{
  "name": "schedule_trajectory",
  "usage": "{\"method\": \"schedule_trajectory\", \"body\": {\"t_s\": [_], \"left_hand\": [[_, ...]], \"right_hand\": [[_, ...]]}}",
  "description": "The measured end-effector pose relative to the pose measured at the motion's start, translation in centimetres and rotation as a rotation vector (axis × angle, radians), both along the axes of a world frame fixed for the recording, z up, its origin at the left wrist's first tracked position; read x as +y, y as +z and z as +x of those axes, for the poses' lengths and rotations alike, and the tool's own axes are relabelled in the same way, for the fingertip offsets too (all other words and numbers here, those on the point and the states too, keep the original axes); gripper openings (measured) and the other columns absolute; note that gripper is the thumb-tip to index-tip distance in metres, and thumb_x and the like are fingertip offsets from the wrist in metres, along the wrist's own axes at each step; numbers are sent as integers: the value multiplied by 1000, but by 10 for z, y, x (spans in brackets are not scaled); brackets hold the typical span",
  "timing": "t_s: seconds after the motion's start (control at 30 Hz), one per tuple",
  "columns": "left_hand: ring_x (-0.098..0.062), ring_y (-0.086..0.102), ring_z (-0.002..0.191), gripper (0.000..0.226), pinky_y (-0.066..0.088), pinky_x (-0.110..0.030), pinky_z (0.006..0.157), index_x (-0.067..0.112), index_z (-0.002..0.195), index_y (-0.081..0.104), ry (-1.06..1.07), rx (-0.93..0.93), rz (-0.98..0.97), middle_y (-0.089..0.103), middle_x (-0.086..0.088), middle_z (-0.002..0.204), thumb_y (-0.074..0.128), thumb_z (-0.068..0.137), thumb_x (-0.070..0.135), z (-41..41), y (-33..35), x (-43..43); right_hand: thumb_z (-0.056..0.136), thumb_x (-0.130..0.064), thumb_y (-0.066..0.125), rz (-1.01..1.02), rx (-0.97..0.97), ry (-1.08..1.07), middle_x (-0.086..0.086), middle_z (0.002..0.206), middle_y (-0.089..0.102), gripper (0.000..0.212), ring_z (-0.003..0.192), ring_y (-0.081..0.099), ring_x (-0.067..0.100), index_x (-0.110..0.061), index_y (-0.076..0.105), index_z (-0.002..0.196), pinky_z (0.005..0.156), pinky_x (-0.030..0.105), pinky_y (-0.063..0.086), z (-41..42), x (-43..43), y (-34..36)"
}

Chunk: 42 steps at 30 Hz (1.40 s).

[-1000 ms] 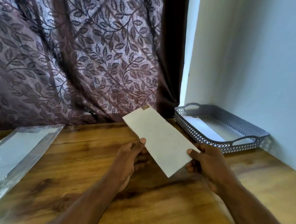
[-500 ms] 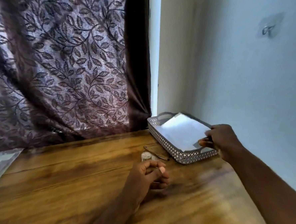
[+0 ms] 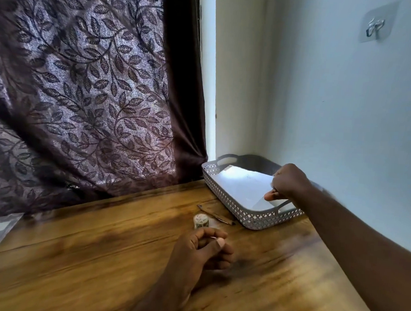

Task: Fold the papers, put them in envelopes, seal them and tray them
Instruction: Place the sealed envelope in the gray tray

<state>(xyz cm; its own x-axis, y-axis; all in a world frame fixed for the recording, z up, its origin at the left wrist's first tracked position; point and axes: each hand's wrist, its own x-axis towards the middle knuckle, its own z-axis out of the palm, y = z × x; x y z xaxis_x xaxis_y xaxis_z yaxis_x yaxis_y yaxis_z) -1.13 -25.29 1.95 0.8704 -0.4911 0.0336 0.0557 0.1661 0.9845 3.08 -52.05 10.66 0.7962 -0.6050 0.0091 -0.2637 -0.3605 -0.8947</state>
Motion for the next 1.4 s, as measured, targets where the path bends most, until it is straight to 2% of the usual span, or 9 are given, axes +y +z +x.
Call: {"method": "schedule_trajectory", "body": {"t_s": [0.2,0.3,0.4,0.47,0.63,0.8,0.93,1.17,1.4], "left_hand": [[-33,71,83,17,57,-39,73,-2,111,65,0,-1,-24,73,-25,95,61,95,3,4,-3,-1],[-34,71,85,16,57,-39,73,0,110,66,0,-9,-26,73,-25,96,61,95,4,6,-5,-1],[-33,71,84,16,57,-39,73,0,110,67,-3,-11,-31,73,-26,96,61,95,4,8,-6,-1],[-32,71,82,16,57,-39,72,-1,110,66,2,-16,-34,73,-26,95,61,95,3,8,-7,-1],[-30,70,80,14,55,-33,64,0,107,68,28,-32,-14,73,-24,93,59,96,2,9,-8,-1],[-26,69,77,14,52,-35,64,4,104,70,89,-107,47,75,-17,91,57,97,3,13,-5,1],[-22,63,67,13,48,-35,57,6,100,69,235,-184,61,75,-11,87,57,97,2,21,-5,9],[-13,59,66,15,46,-33,57,29,96,70,454,-310,213,71,-7,82,65,93,15,38,-17,13],[-8,49,117,47,41,-30,104,27,123,58,558,-573,615,53,13,123,79,81,26,46,-20,5]], "right_hand": [[96,1,52,-40,31,-74,-7,48,65,18,40,65,14,-4,52,79,39,21,51,11,-2,-5],[100,-3,51,-183,94,-57,3,47,63,24,33,62,15,-5,45,76,26,15,32,11,3,-5],[96,2,57,-314,193,-2,9,37,59,30,21,48,7,-6,42,71,28,17,40,15,9,-4],[99,-3,57,-449,266,-16,17,66,68,28,26,54,11,-2,46,73,30,19,38,19,15,-6],[96,0,54,-703,358,4,22,96,72,9,82,73,32,4,61,93,75,40,62,28,21,-15],[91,-2,50,-805,383,4,18,113,67,21,101,65,36,-5,64,107,78,39,54,24,19,-15],[88,-5,52,-760,194,-6,11,86,65,10,84,62,32,-8,56,79,70,36,48,15,17,-11],[89,-4,63,-872,-686,158,8,88,68,8,70,61,21,-9,69,91,64,29,50,-26,75,-38],[90,-16,54,-902,-455,390,9,105,63,18,84,64,33,-12,63,105,70,43,55,-25,113,-92]]}}
